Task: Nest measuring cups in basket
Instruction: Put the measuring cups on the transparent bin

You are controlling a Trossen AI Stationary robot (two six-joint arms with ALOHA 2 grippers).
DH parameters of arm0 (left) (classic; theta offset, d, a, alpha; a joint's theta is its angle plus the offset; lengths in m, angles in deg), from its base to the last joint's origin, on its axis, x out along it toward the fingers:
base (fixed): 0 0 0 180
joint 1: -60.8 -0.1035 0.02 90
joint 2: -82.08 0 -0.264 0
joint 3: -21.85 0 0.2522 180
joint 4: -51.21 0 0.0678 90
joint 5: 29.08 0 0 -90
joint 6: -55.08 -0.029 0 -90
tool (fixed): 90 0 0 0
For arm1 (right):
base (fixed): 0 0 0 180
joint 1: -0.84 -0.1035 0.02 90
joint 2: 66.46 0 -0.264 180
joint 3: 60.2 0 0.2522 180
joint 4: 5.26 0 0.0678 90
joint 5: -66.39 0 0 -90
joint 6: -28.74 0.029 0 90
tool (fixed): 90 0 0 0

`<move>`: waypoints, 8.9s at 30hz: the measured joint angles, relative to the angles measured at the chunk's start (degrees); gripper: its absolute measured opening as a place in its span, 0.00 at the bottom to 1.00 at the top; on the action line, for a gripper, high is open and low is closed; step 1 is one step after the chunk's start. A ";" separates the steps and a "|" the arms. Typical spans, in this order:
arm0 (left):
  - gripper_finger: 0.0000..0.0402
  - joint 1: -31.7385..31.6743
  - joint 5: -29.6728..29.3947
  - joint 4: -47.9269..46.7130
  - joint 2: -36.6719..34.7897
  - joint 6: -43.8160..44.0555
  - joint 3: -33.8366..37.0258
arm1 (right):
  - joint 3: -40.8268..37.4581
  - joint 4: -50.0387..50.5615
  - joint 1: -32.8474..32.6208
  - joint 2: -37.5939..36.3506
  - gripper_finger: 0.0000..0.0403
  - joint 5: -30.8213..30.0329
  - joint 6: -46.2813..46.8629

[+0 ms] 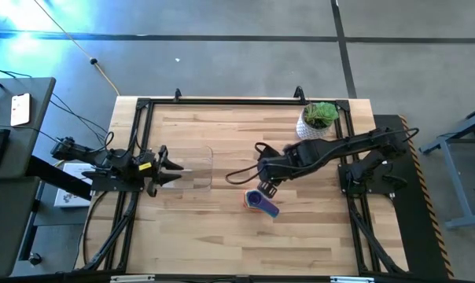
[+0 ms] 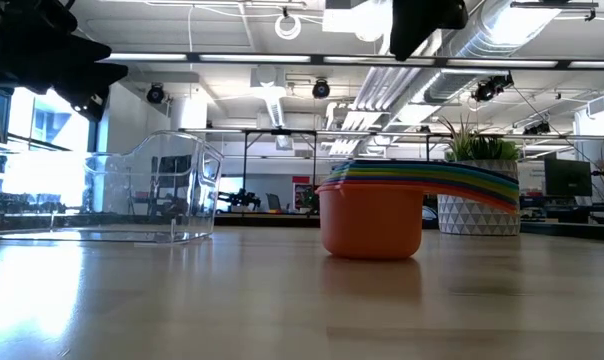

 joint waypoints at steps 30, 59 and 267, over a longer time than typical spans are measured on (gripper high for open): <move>0.33 0.04 24.43 1.63 0.00 -3.05 -0.06 | -0.06 2.98 5.09 0.01 0.17 -3.04 -2.41; 0.33 15.10 53.67 7.10 0.02 2.55 1.01 | -0.08 2.96 9.25 0.01 0.17 0.43 -4.38; 0.33 25.64 33.57 4.06 0.00 1.08 1.05 | 2.58 -7.19 -0.05 19.81 0.34 9.19 8.32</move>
